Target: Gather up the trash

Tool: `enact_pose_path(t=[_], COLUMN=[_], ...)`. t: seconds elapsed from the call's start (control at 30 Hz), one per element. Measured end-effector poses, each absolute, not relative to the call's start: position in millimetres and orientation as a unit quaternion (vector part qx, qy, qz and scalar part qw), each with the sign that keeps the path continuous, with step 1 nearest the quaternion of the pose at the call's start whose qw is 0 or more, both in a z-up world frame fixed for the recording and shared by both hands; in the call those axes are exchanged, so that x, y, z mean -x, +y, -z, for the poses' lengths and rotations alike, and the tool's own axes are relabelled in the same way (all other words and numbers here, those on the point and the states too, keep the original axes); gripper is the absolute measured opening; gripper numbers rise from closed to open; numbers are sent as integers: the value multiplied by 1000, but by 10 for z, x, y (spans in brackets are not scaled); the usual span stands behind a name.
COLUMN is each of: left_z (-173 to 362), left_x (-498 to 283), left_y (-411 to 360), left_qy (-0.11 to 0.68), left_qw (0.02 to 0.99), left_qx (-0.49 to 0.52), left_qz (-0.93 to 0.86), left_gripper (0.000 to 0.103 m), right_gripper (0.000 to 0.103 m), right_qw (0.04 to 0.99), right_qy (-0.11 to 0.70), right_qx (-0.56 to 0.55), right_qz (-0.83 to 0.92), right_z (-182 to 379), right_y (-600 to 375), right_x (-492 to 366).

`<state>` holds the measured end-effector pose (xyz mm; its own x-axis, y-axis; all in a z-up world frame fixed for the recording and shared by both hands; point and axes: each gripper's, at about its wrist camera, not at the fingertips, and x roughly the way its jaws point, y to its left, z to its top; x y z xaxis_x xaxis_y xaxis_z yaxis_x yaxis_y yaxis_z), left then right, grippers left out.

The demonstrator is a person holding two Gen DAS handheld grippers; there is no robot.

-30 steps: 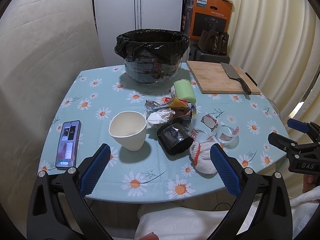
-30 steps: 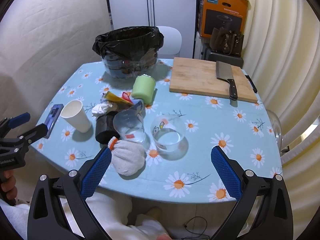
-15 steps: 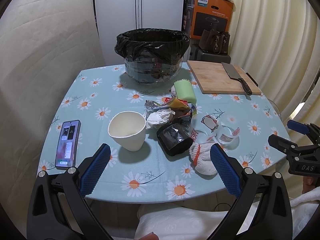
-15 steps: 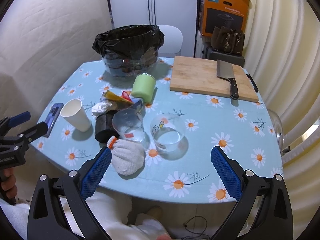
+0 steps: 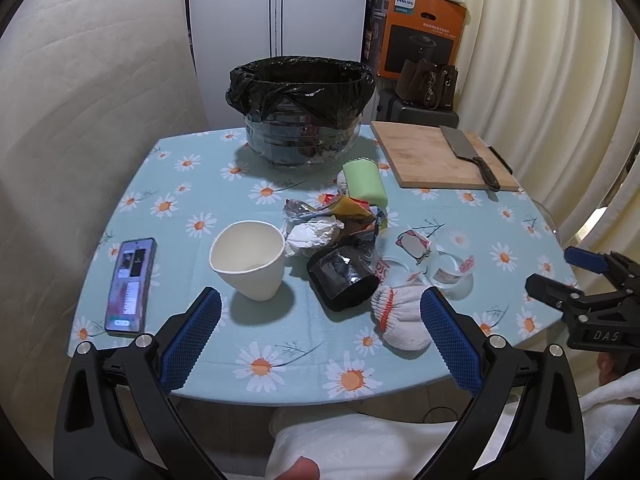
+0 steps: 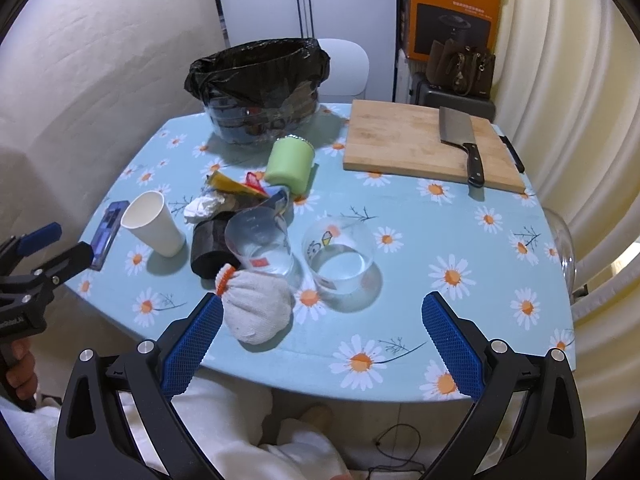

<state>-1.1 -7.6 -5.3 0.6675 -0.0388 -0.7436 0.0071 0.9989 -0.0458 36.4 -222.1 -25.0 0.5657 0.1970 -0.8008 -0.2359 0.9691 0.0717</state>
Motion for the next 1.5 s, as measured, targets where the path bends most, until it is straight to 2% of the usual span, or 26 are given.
enact_pose_path(t=[0.3,0.8,1.17,1.5], left_z=[98,251,447,722], left_x=[104,-33,-549,-942], left_y=[2,285,473,564], left_qy=[423,465,496,524], left_qw=[903,878,858,843], left_qx=[71,97,118,103], left_qz=[-5,-59,-63,-66], left_gripper=[97,97,97,97], right_gripper=[95,95,95,95], right_qw=[879,860,818,801], right_qy=[454,489,548,566], right_qx=[38,-29,5,68], right_qz=[-141,-146,-177,-180], right_z=[265,430,693,958], right_y=[-2162,-2262,-2207,-2094], right_x=[-229,-423,-1011,-1384])
